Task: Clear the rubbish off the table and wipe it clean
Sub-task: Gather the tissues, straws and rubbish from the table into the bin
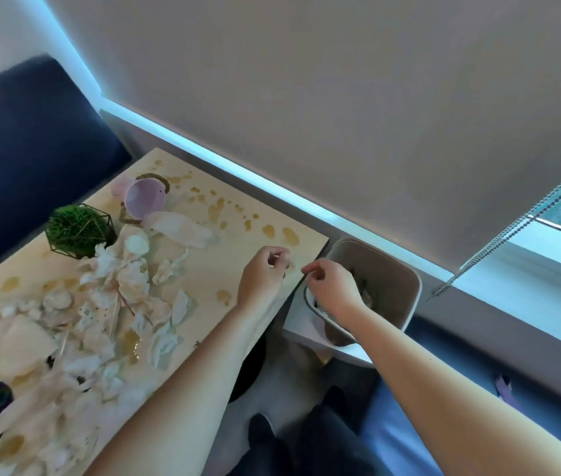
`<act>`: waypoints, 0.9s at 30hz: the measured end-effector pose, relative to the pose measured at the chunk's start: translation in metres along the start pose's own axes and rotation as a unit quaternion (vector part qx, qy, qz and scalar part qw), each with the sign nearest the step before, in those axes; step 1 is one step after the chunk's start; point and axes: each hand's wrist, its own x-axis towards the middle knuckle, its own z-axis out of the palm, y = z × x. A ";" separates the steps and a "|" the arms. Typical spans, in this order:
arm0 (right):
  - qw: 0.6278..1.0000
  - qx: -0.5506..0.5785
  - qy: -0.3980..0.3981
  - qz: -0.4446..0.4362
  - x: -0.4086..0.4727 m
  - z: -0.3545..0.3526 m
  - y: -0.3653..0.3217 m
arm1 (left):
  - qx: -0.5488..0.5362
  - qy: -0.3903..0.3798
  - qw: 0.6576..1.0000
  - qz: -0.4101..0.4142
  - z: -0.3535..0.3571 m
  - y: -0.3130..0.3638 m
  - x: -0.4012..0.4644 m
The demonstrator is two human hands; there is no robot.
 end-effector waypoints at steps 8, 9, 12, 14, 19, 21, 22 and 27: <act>0.995 -0.016 -0.080 -0.063 -0.023 0.079 -0.061 | -0.002 0.082 0.996 -0.044 -0.097 -0.051 -0.026; 0.993 -0.022 -0.088 -0.070 -0.026 0.091 -0.066 | -0.002 0.087 0.995 -0.051 -0.109 -0.060 -0.030; 0.990 -0.035 -0.114 -0.076 -0.037 0.119 -0.079 | -0.005 0.109 0.991 -0.073 -0.140 -0.081 -0.044; 0.988 -0.038 -0.128 -0.077 -0.042 0.135 -0.085 | 0.001 0.128 0.988 -0.090 -0.157 -0.093 -0.053; 0.980 -0.081 -0.154 -0.099 -0.053 0.174 -0.099 | -0.002 0.147 0.984 -0.104 -0.189 -0.121 -0.066; 0.974 -0.103 -0.166 -0.117 -0.056 0.189 -0.102 | -0.004 0.147 0.984 -0.105 -0.198 -0.130 -0.069; 0.967 -0.126 -0.171 -0.137 -0.057 0.196 -0.103 | -0.004 0.145 0.984 -0.105 -0.202 -0.134 -0.071; 0.928 -0.243 -0.208 -0.192 -0.060 0.222 -0.104 | -0.002 0.129 0.987 -0.096 -0.219 -0.151 -0.069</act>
